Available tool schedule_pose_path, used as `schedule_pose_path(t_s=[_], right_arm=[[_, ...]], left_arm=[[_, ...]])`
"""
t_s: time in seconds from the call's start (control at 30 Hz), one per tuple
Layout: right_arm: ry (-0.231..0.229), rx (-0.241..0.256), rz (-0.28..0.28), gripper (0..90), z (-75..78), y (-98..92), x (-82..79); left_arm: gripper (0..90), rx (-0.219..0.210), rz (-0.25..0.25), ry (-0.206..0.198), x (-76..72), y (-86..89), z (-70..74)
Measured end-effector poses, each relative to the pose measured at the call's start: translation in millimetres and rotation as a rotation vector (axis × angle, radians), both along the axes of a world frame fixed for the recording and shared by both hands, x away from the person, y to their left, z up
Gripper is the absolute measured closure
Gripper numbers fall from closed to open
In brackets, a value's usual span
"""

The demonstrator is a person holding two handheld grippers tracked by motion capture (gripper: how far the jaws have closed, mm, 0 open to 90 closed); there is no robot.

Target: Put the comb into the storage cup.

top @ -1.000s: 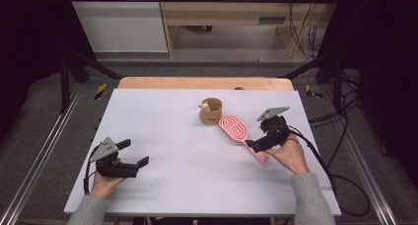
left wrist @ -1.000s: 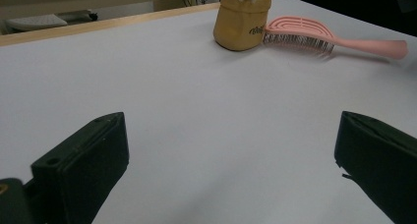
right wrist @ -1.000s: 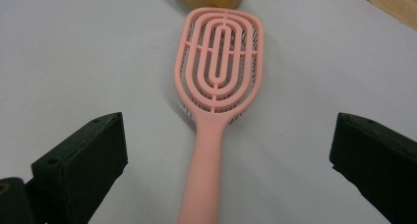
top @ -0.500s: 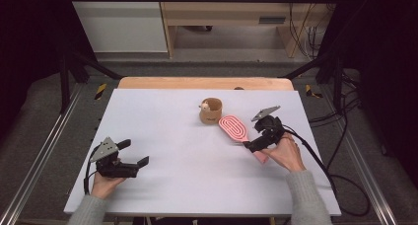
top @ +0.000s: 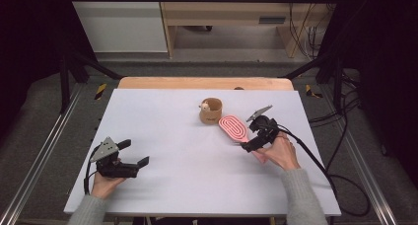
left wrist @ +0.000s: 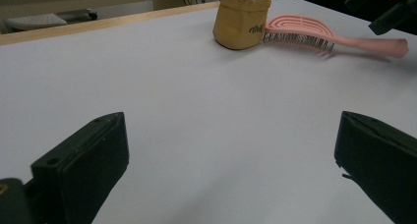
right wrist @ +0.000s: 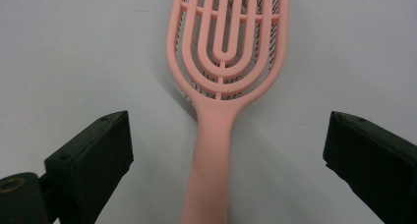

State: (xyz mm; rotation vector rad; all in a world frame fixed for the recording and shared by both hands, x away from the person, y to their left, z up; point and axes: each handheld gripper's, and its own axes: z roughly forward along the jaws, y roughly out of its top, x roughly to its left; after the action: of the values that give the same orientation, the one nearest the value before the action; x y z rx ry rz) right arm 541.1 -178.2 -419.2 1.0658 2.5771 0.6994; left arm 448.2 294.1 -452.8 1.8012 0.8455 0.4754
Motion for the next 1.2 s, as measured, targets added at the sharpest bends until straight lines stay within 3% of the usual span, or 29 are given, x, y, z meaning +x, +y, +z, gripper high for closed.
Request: schedule_pose_path(t_s=[0.6,1.2], right_arm=[[0.084,0.034,-0.036,23.0,-13.3,7.4,6.9],[0.155,0.027,-0.068,47.3,-20.0,8.1,10.9]], left_arm=[[0.0,0.000,-0.001,0.000,0.0,-0.1,-0.1],[0.0,0.002,-0.002,0.000,0.1,-0.3,-0.2]])
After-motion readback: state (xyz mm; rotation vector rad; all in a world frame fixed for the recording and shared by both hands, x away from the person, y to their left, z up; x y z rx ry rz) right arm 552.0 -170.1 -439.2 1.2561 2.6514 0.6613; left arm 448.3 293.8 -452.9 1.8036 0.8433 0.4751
